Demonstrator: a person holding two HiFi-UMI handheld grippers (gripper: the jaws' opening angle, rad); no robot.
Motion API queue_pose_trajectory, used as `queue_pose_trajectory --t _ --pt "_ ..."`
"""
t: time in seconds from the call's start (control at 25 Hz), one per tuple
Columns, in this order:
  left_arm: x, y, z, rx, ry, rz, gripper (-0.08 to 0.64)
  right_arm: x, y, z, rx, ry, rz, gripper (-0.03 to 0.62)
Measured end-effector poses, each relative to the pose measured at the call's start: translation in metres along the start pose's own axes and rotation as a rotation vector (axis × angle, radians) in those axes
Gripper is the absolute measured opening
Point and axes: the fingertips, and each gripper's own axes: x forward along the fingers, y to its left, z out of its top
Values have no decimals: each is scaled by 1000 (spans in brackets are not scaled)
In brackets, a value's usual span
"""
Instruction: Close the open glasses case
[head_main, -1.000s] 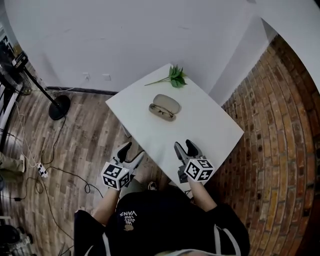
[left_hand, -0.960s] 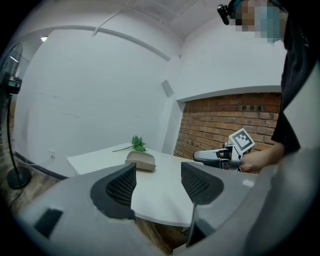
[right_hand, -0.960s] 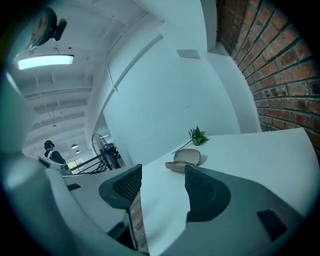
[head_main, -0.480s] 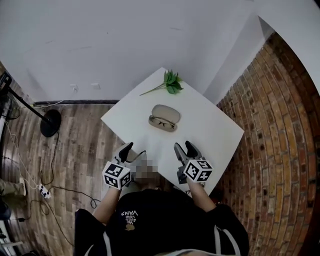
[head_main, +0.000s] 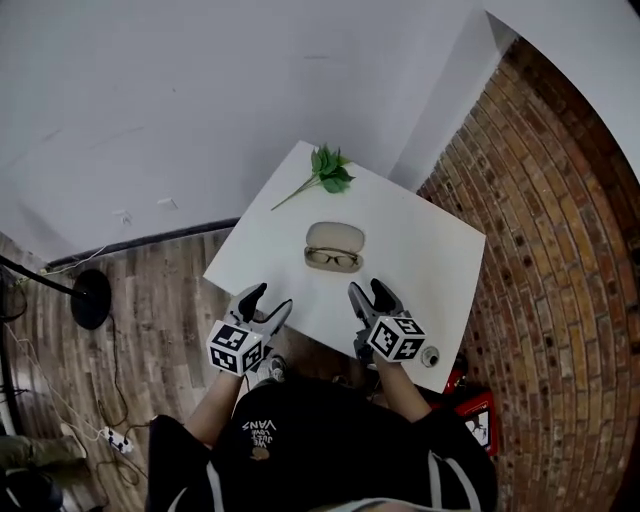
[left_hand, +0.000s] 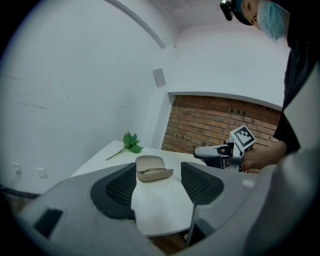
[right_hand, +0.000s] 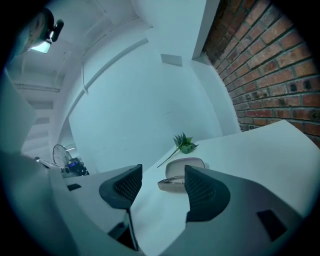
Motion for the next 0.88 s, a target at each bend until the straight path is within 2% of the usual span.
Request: queue_pose_trajectory --t 0.16,0.4,0.68,0.88 --pt "-1 25 -2 1 30 -51 276 5 10 -1 9 -34 -62 245" --pt "18 42 -3 -24 45 -100 275 6 5 11 -32 -41 -118 242" --pt "54 45 -15 -42 97 -124 275 27 -20 39 -71 -34 -132 242" --pt "82 50 -22 -53 132 -110 275 49 -49 56 -86 -7 -129 236"
